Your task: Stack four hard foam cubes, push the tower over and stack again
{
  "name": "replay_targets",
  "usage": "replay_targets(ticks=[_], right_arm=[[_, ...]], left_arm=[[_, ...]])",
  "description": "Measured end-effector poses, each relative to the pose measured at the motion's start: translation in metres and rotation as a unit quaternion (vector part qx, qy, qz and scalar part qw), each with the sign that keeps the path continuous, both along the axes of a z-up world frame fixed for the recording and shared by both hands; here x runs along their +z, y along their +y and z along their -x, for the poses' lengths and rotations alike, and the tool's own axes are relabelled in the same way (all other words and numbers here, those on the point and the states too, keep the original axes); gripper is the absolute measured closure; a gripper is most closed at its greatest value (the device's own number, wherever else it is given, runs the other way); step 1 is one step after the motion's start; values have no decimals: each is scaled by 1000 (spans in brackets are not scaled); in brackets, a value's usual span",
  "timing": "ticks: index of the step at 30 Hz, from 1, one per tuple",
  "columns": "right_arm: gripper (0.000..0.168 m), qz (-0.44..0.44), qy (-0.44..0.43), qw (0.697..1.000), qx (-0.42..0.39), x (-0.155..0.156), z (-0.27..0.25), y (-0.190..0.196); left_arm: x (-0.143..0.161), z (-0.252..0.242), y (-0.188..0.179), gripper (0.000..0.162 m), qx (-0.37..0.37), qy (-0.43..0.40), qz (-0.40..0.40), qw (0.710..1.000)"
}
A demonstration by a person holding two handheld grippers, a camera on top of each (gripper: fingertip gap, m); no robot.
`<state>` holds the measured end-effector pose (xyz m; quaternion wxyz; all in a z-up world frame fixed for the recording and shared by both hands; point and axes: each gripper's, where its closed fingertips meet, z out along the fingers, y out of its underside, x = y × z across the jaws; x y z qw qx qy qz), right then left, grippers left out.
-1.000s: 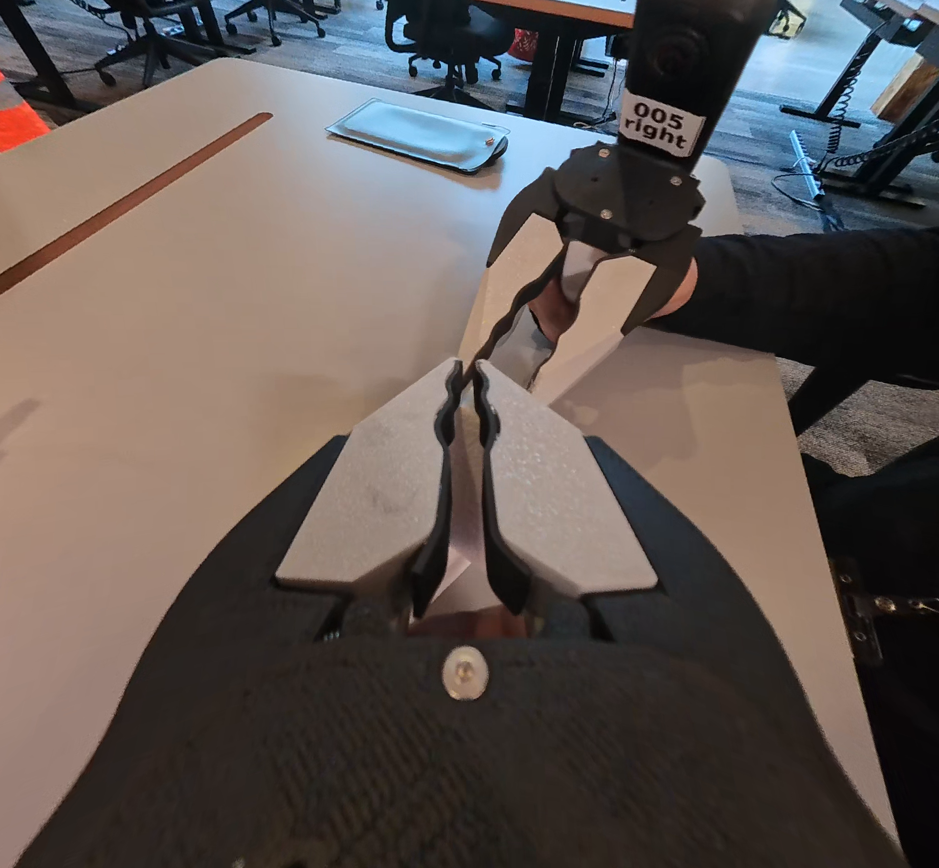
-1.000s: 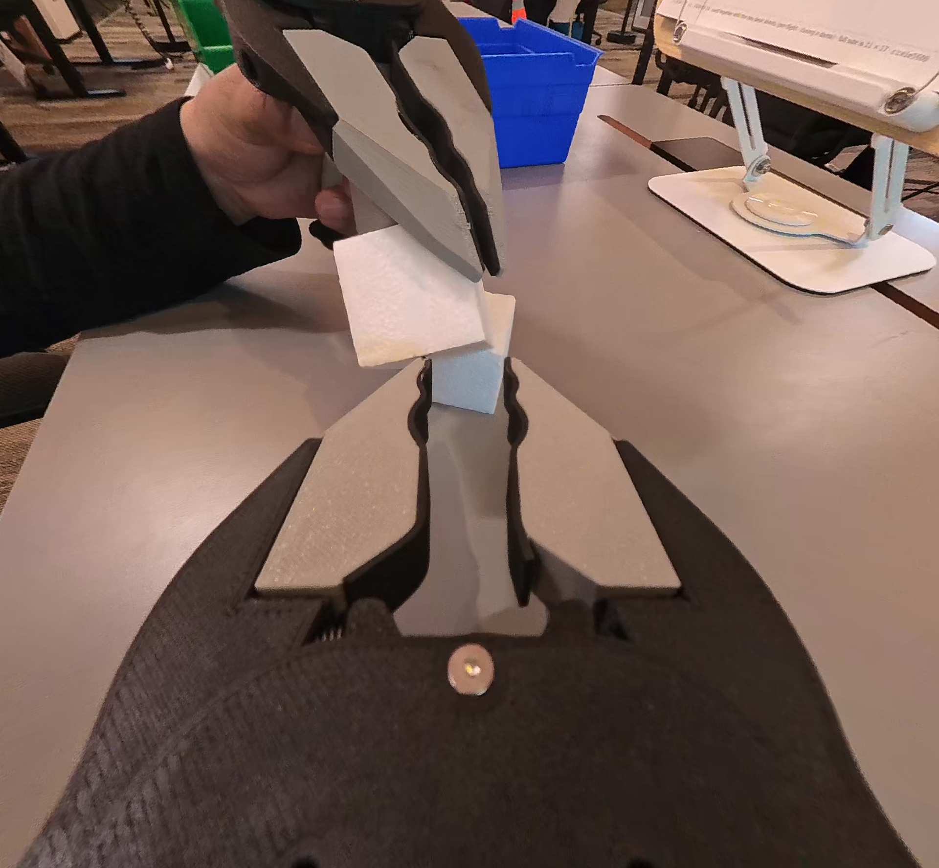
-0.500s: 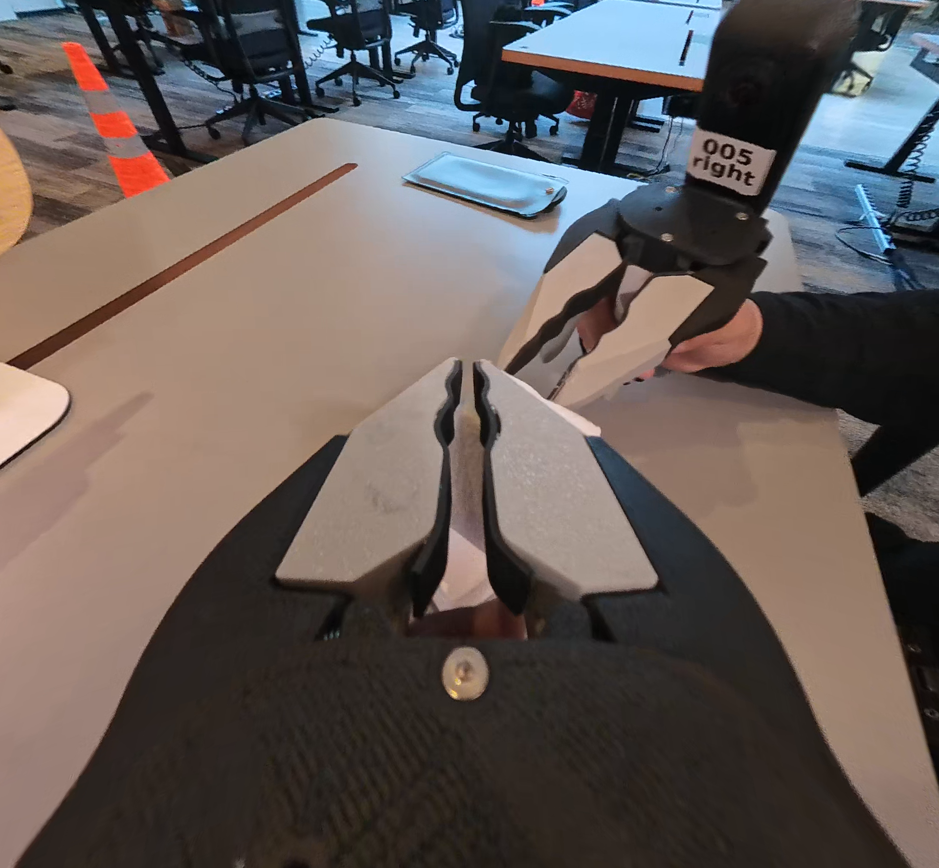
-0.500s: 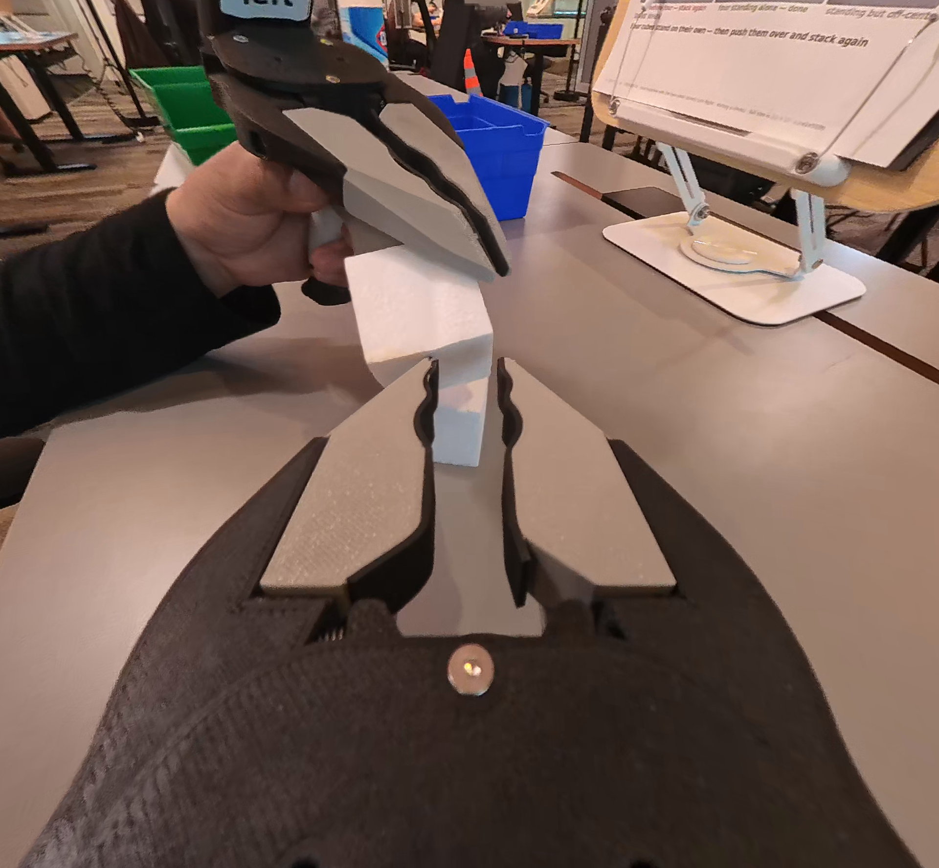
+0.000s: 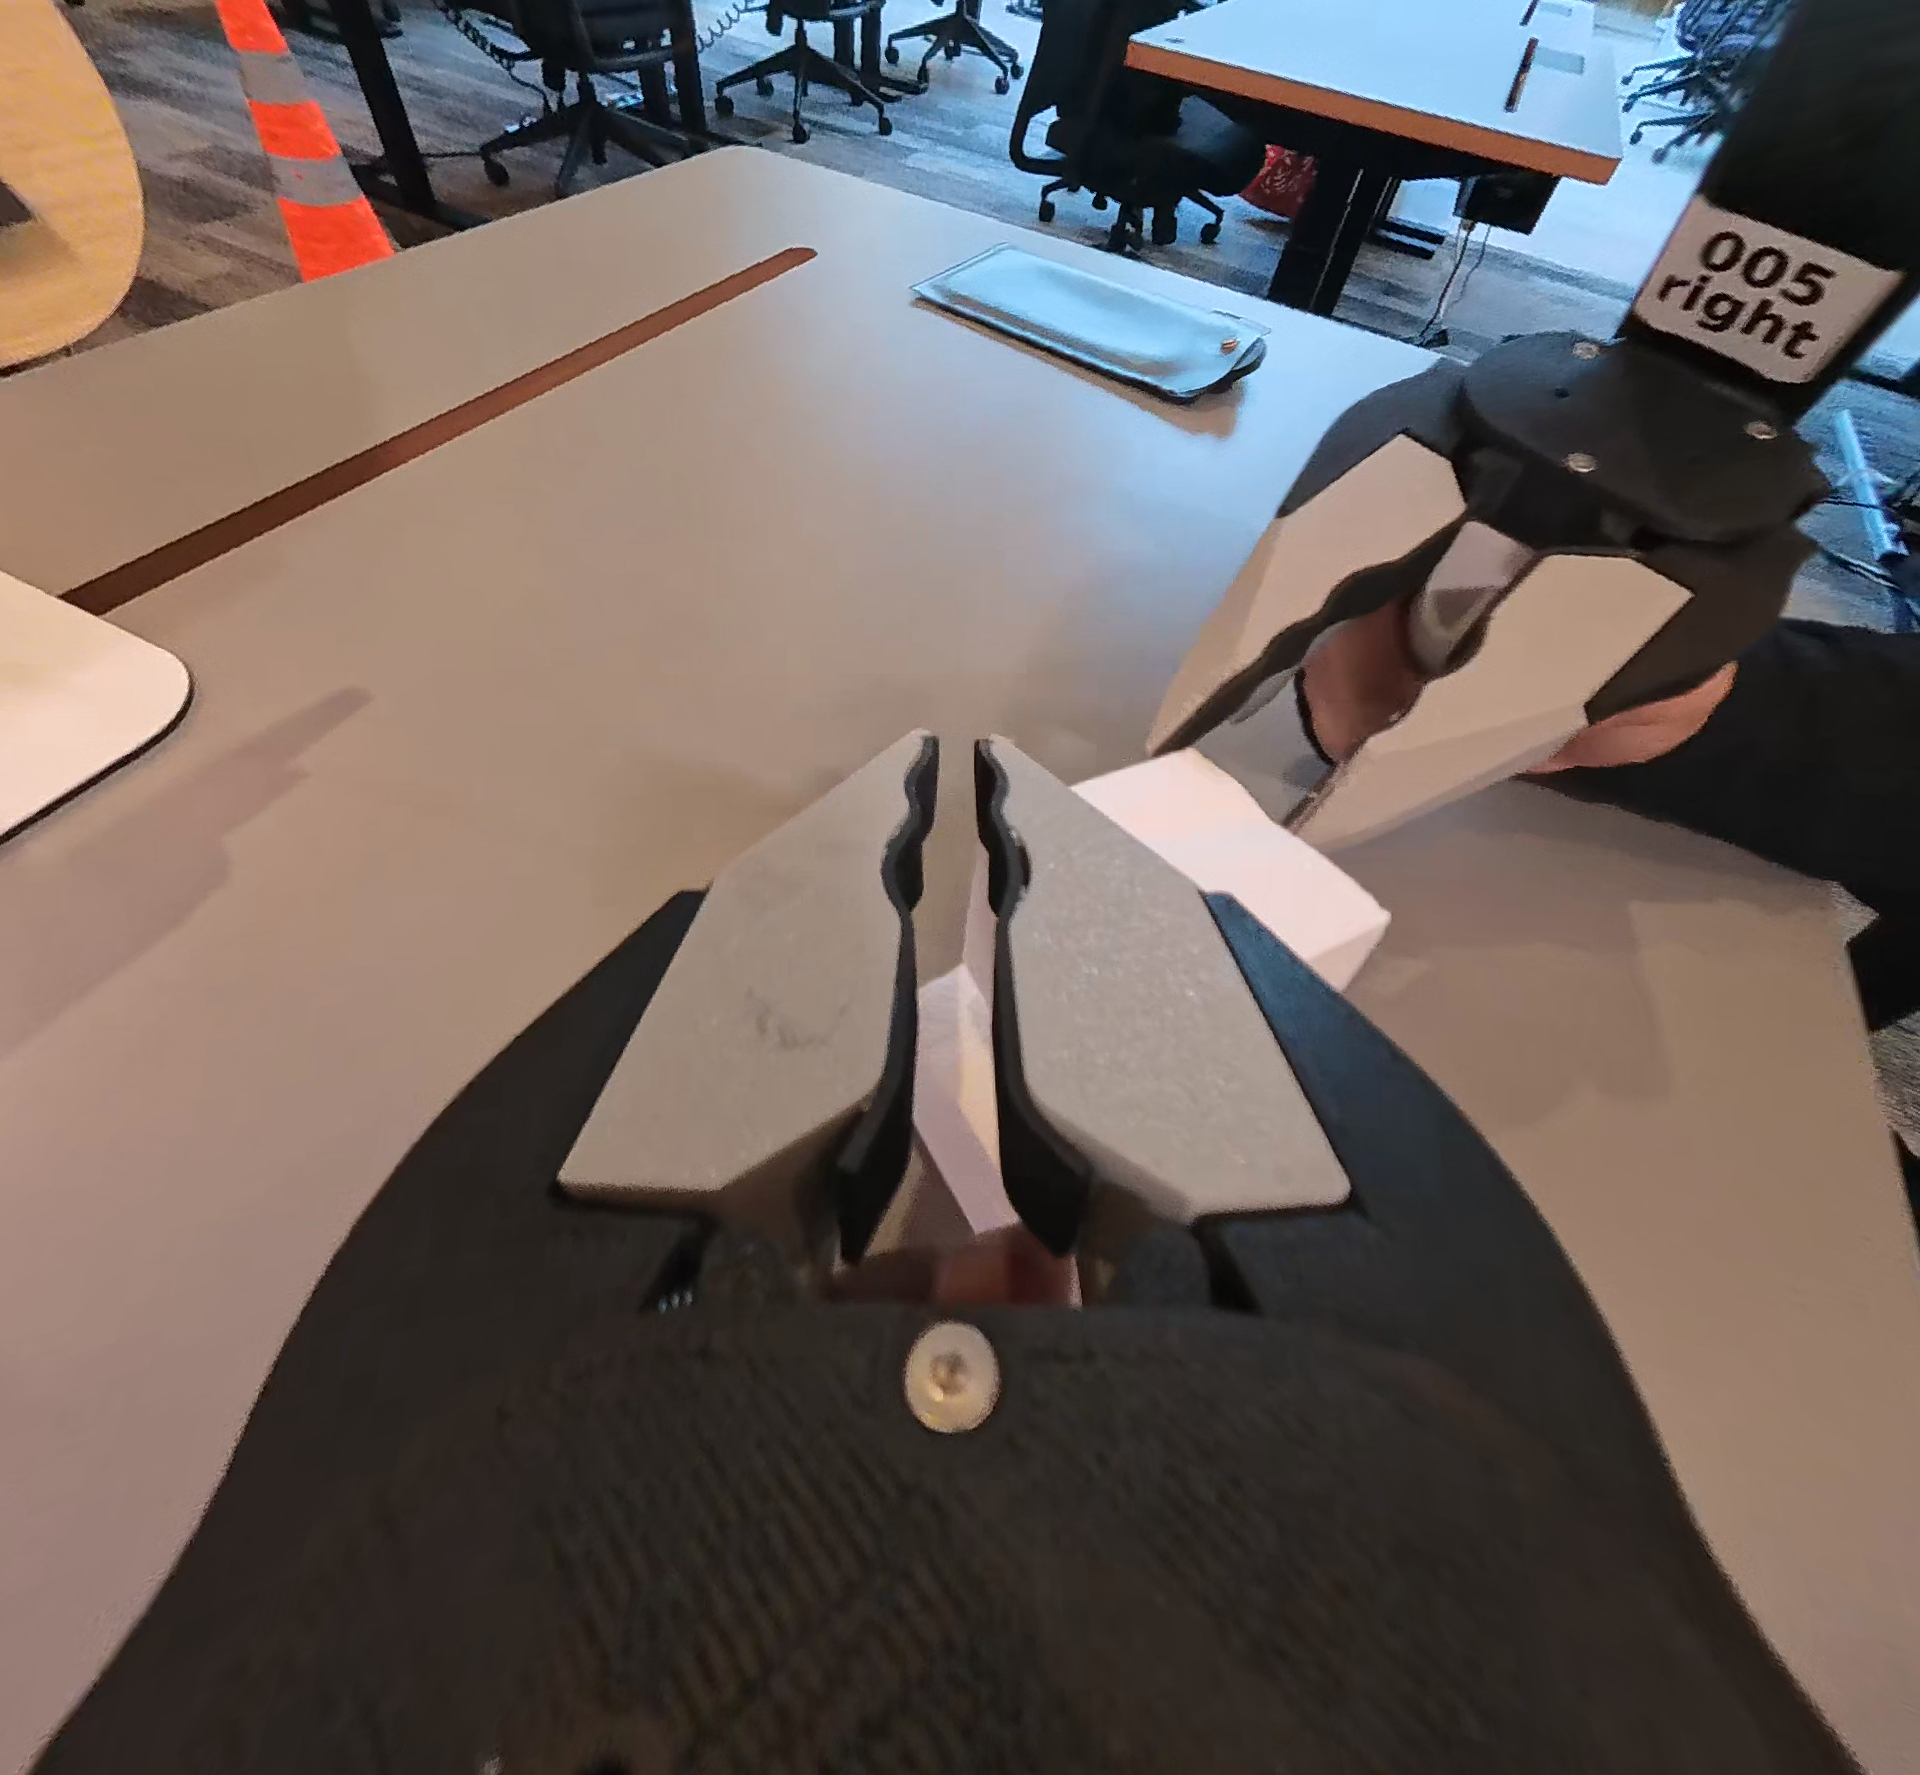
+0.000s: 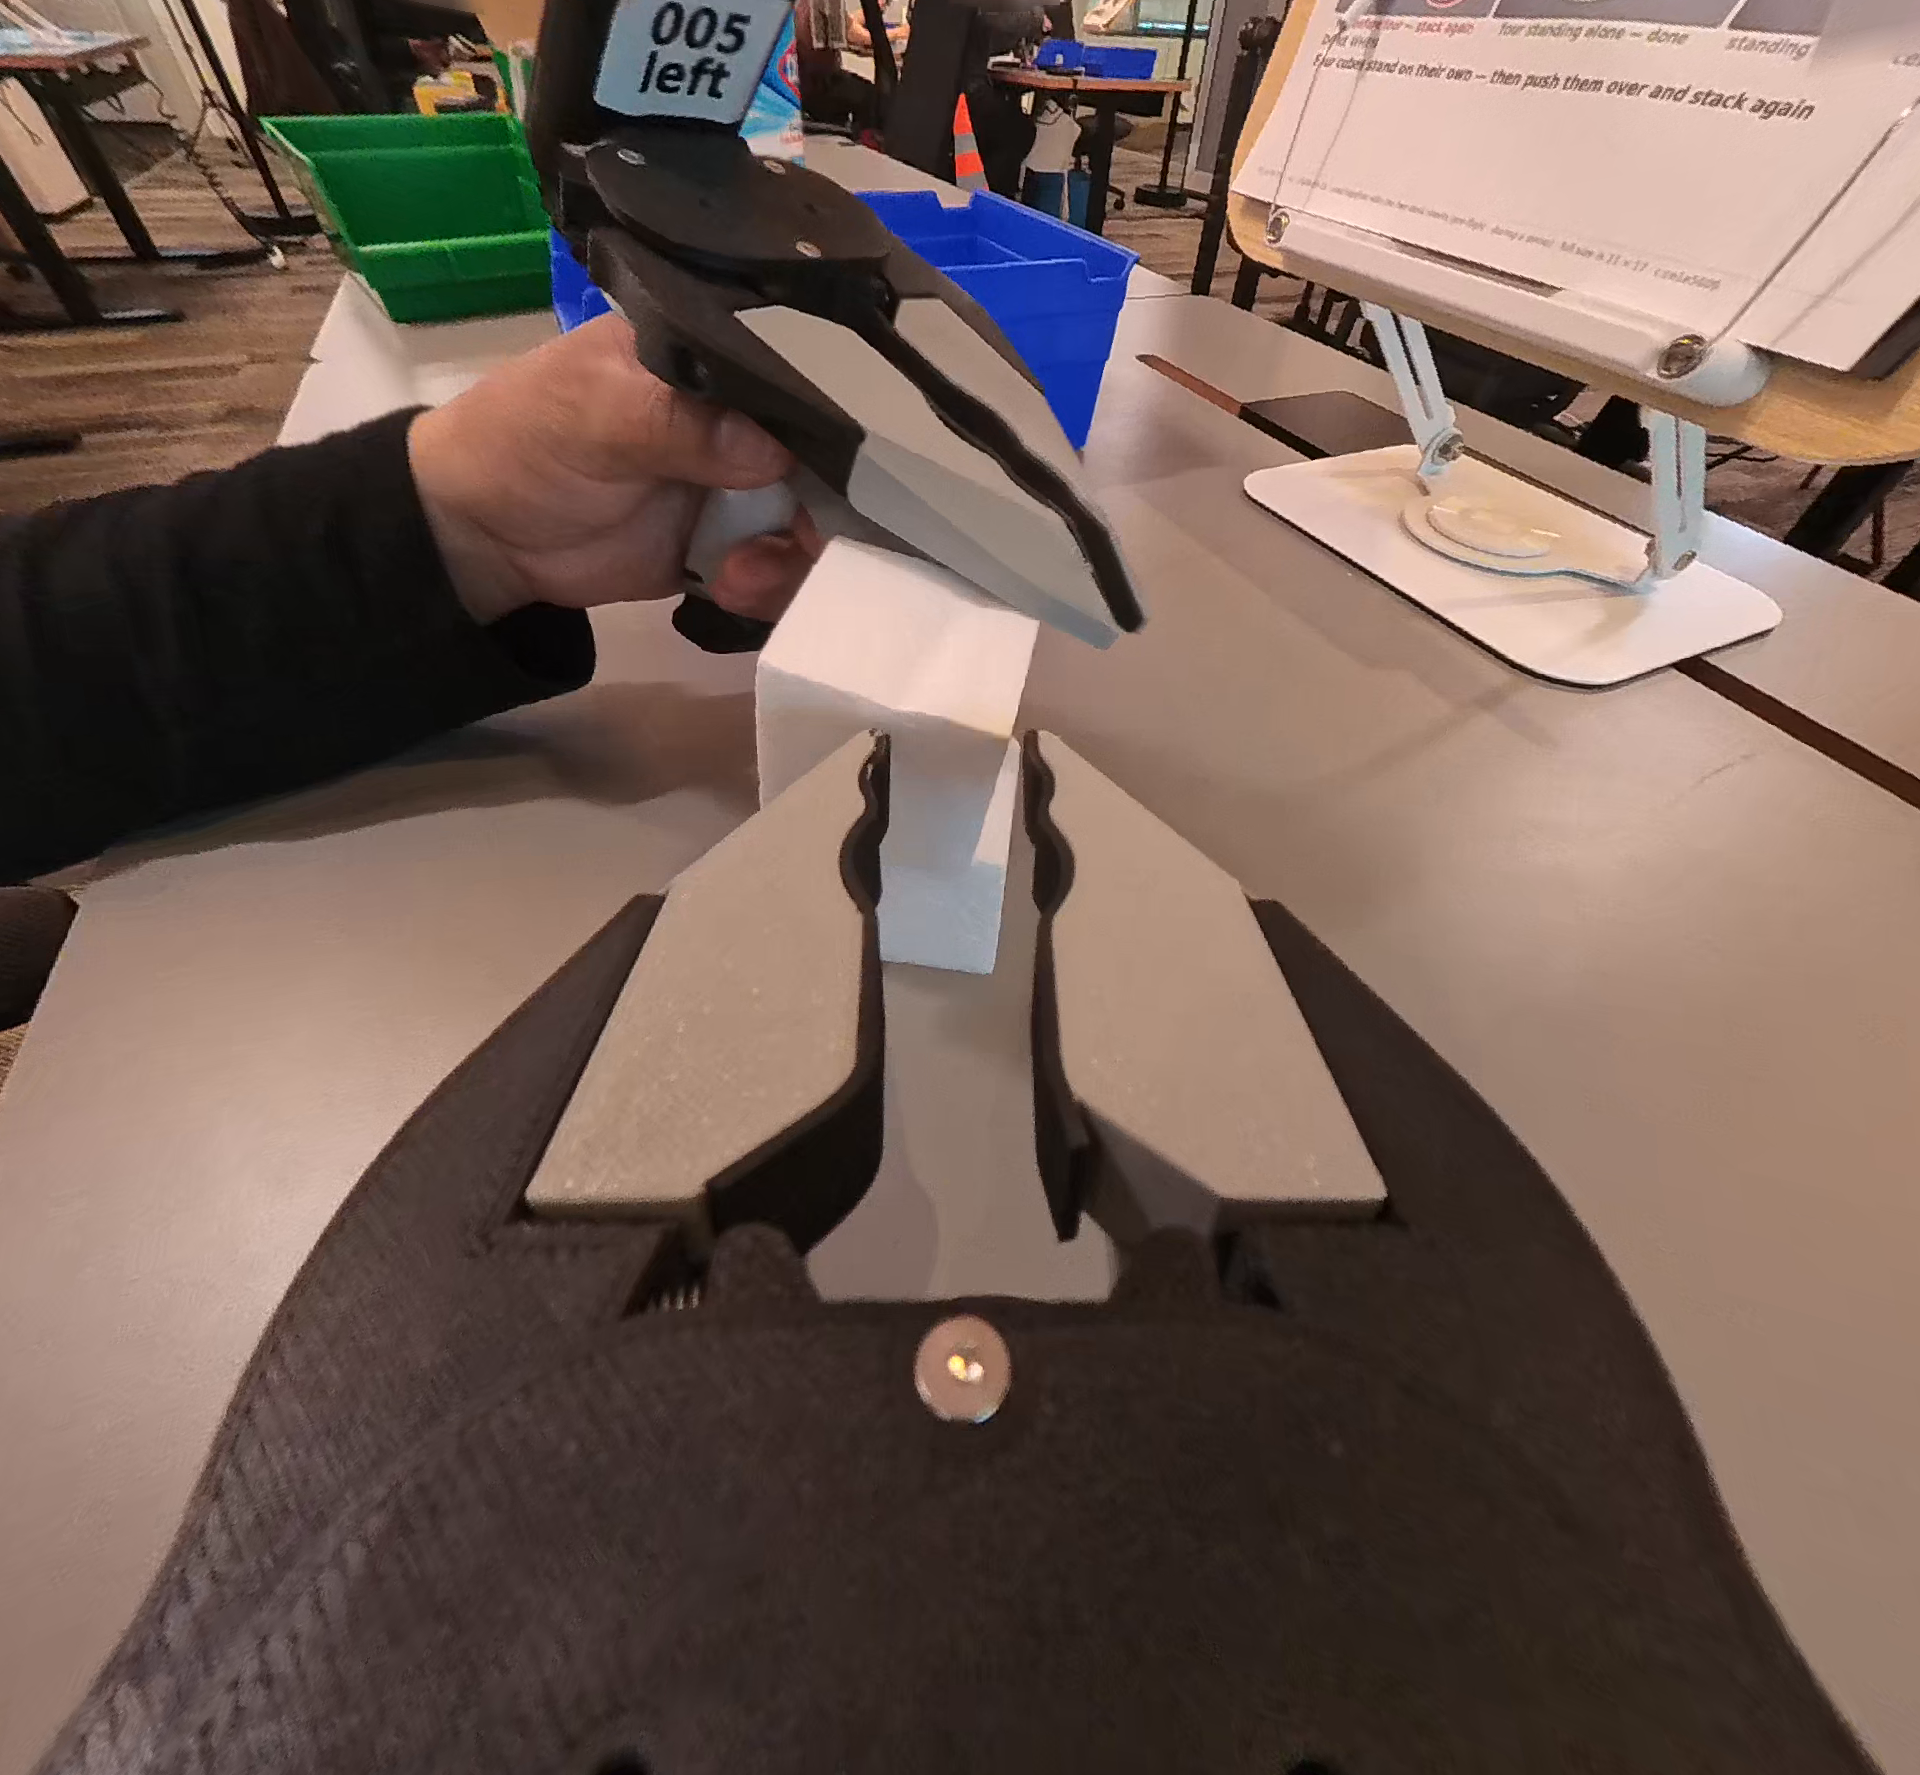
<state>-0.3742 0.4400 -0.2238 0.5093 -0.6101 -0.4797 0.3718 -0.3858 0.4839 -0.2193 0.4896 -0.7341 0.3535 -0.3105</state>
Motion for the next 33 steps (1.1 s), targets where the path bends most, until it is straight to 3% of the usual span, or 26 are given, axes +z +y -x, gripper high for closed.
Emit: replay_targets(ticks=[33], right_arm=[[143, 41, -4, 998, -51, -10, -2, 27]], left_arm=[[-4, 5, 2, 156, 23, 28, -12, 999]])
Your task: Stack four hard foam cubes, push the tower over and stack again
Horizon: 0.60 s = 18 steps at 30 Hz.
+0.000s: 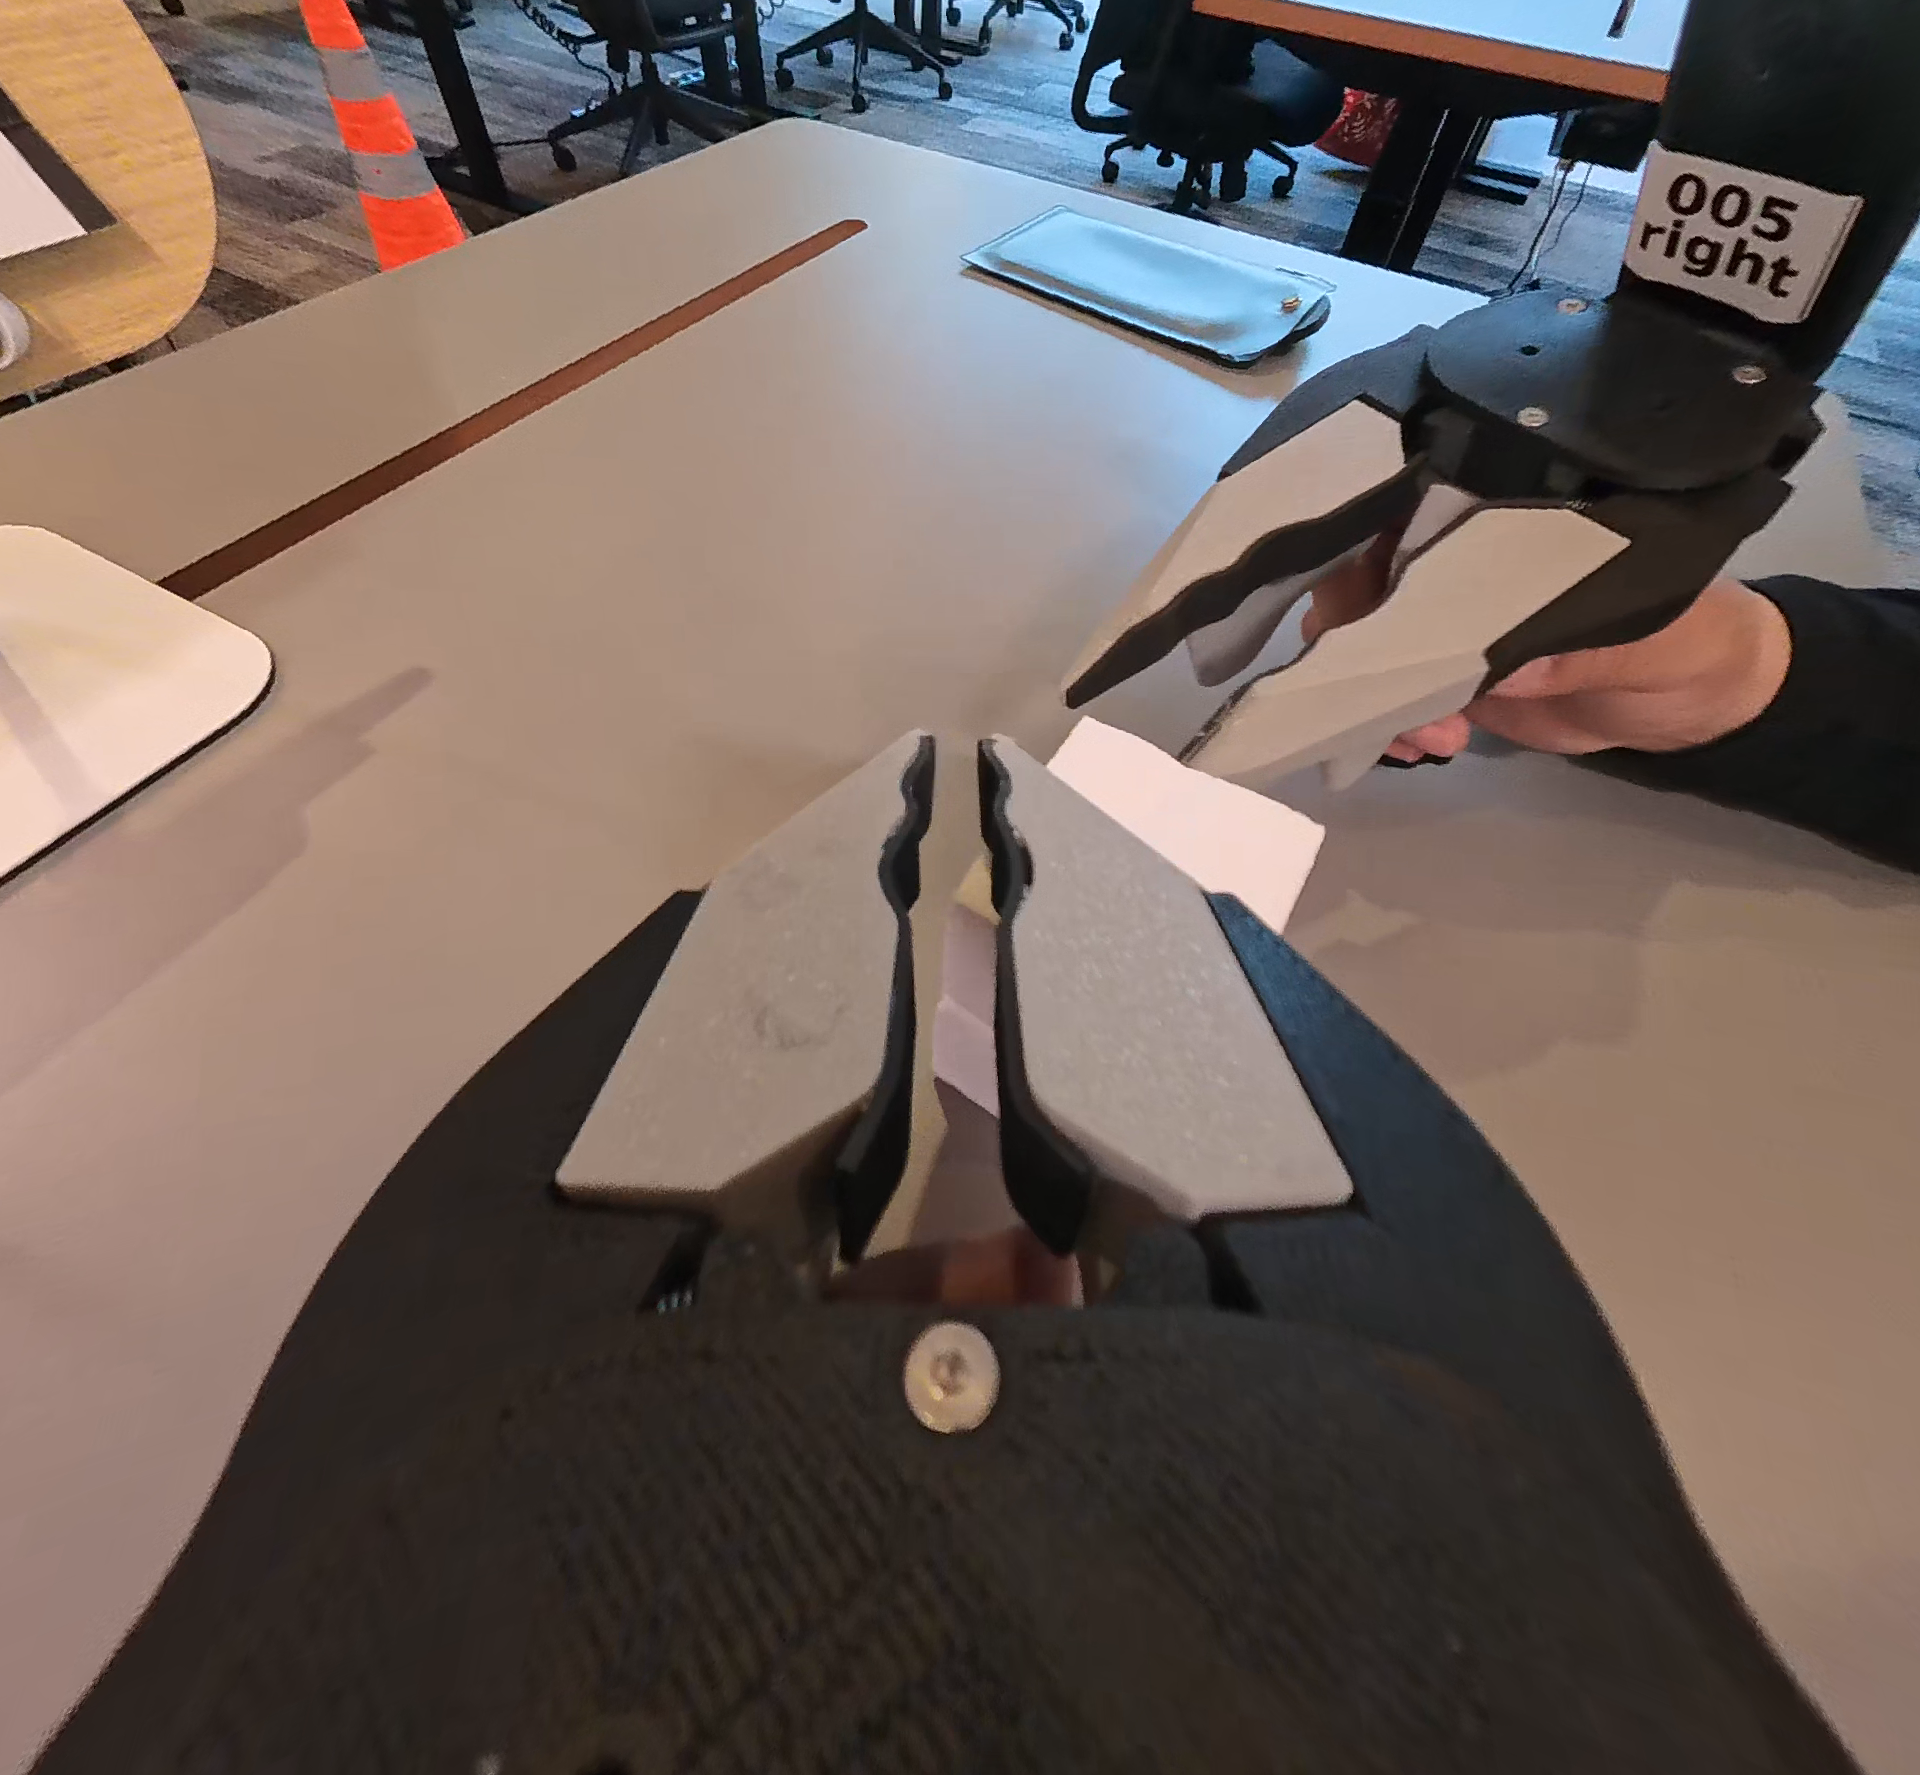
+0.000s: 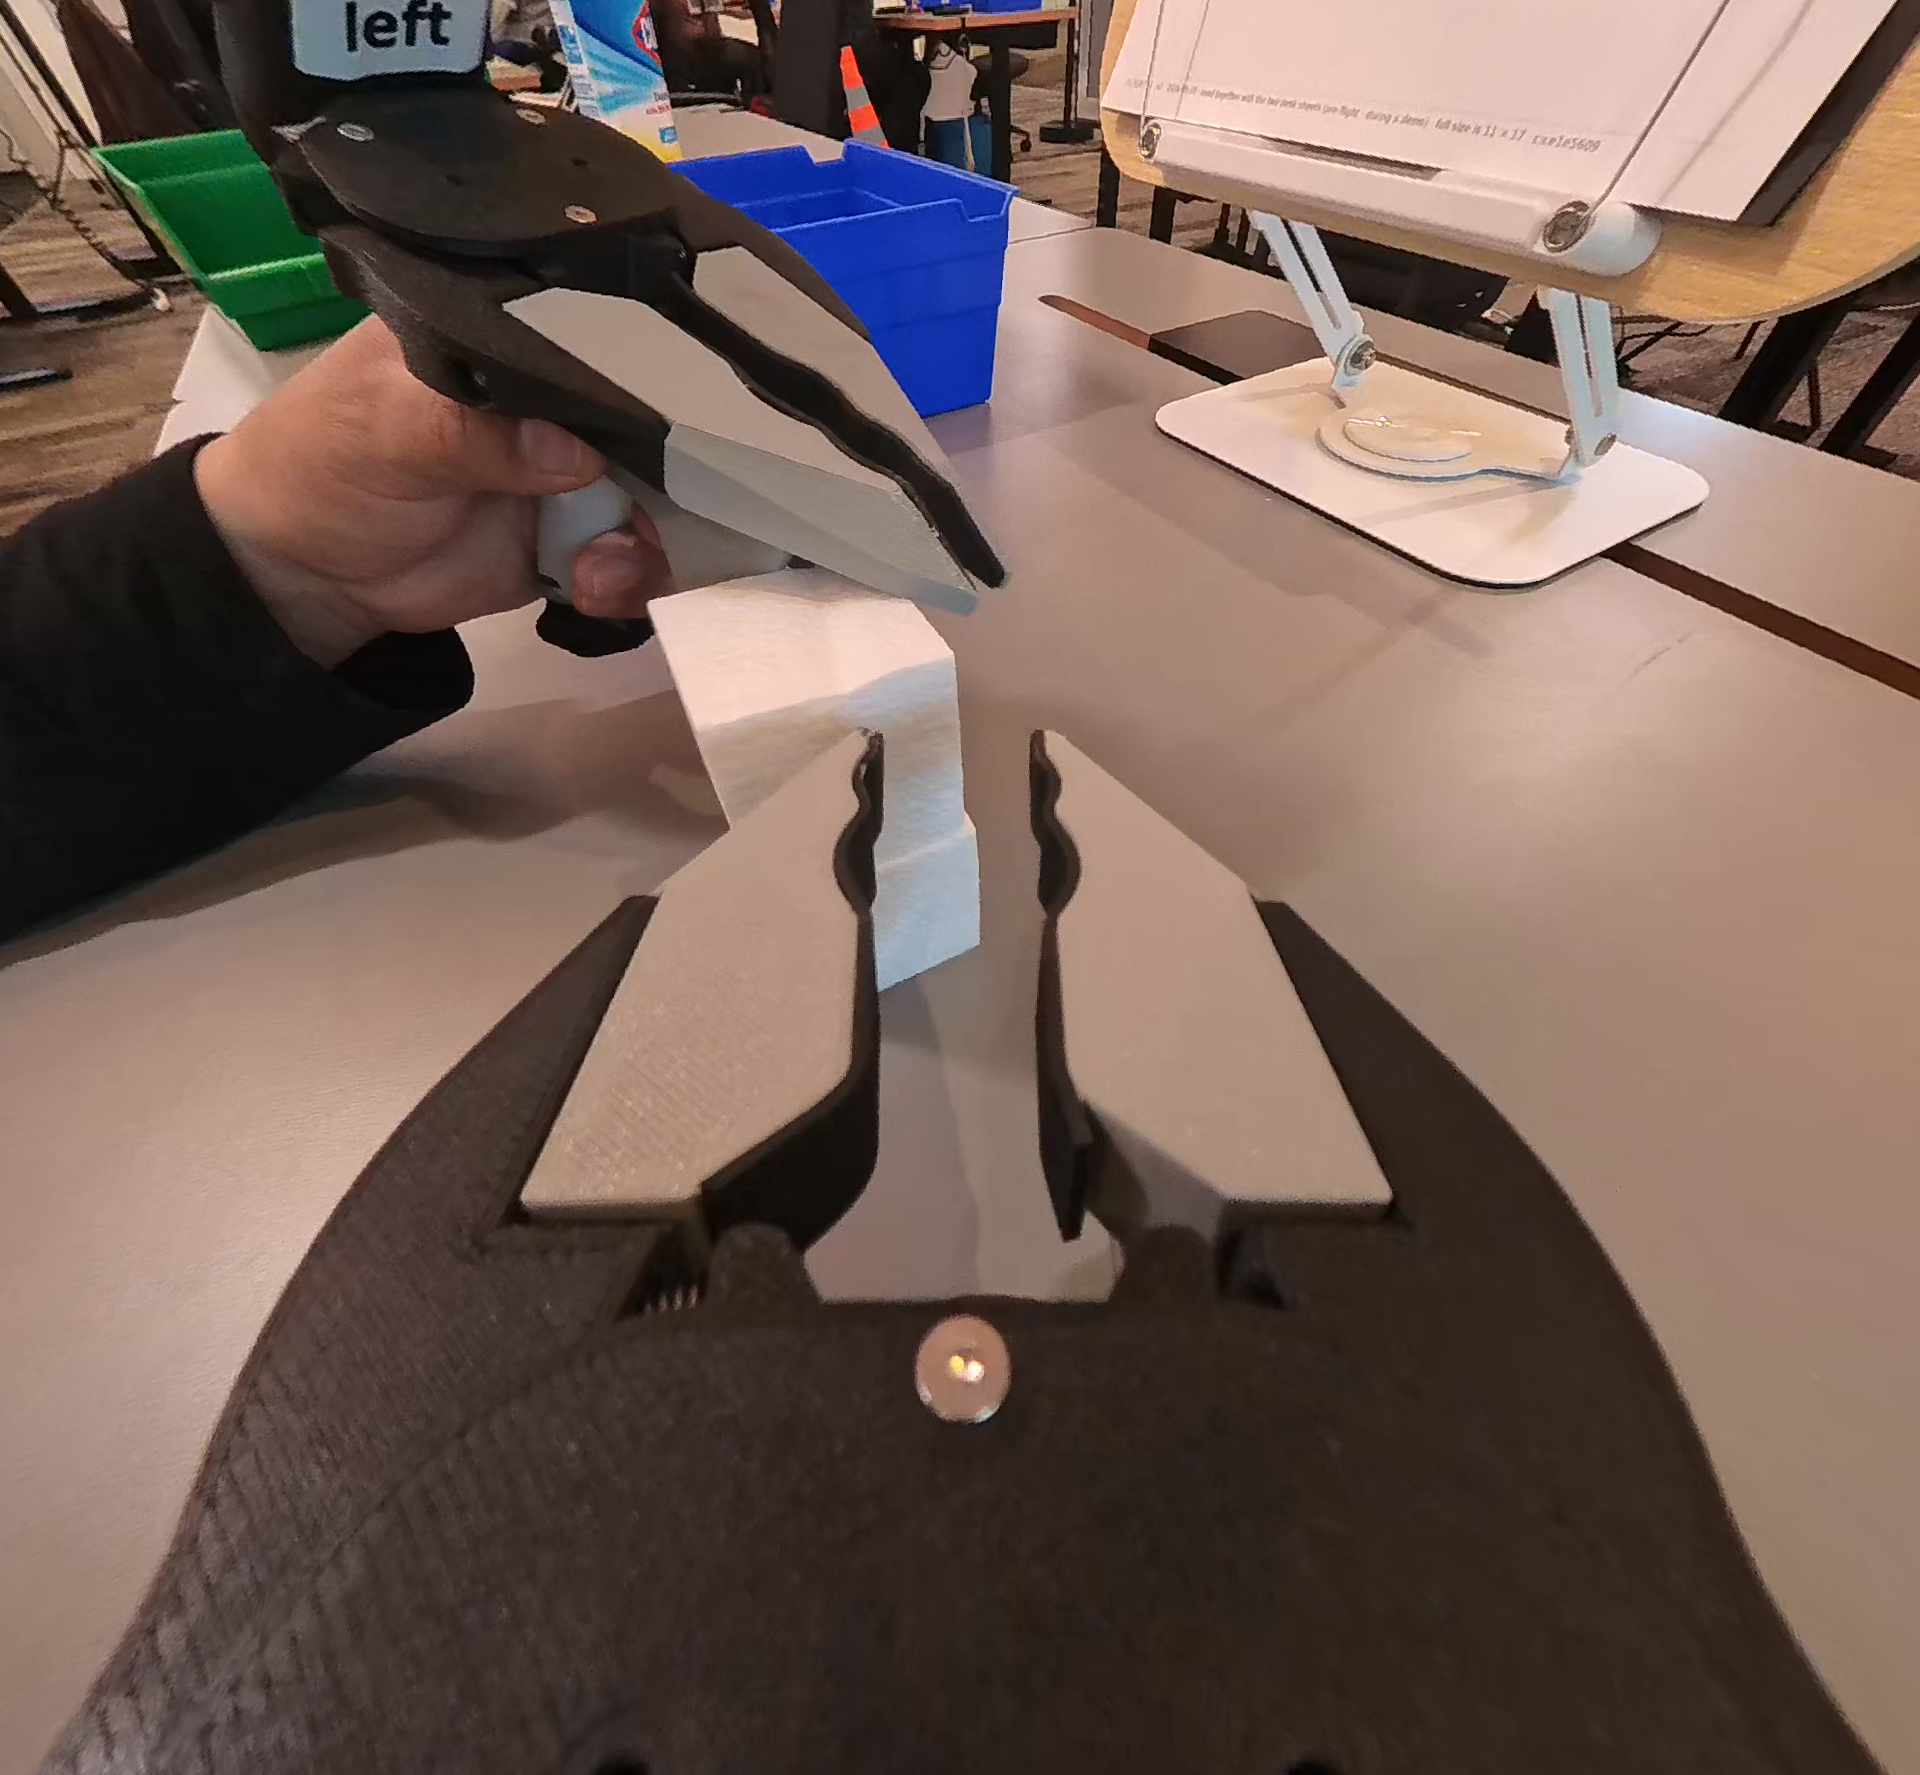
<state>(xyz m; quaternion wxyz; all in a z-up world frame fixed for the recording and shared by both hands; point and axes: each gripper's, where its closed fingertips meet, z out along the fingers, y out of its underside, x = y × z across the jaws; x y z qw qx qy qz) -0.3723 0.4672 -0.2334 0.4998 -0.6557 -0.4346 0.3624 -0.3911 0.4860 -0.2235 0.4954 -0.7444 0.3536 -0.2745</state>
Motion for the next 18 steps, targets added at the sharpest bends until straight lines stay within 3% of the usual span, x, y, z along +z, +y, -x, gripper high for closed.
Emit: replay_targets(ticks=[9, 18], right_arm=[[141, 5, -3, 1000, -11, -2, -2, 5], [140, 6, 10, 999, -42, 2, -14, 15]], left_arm=[[2, 4, 1, 132, 5, -5, 9, 1000], [20, 26, 10, 110, 48, -60, 12, 997]])
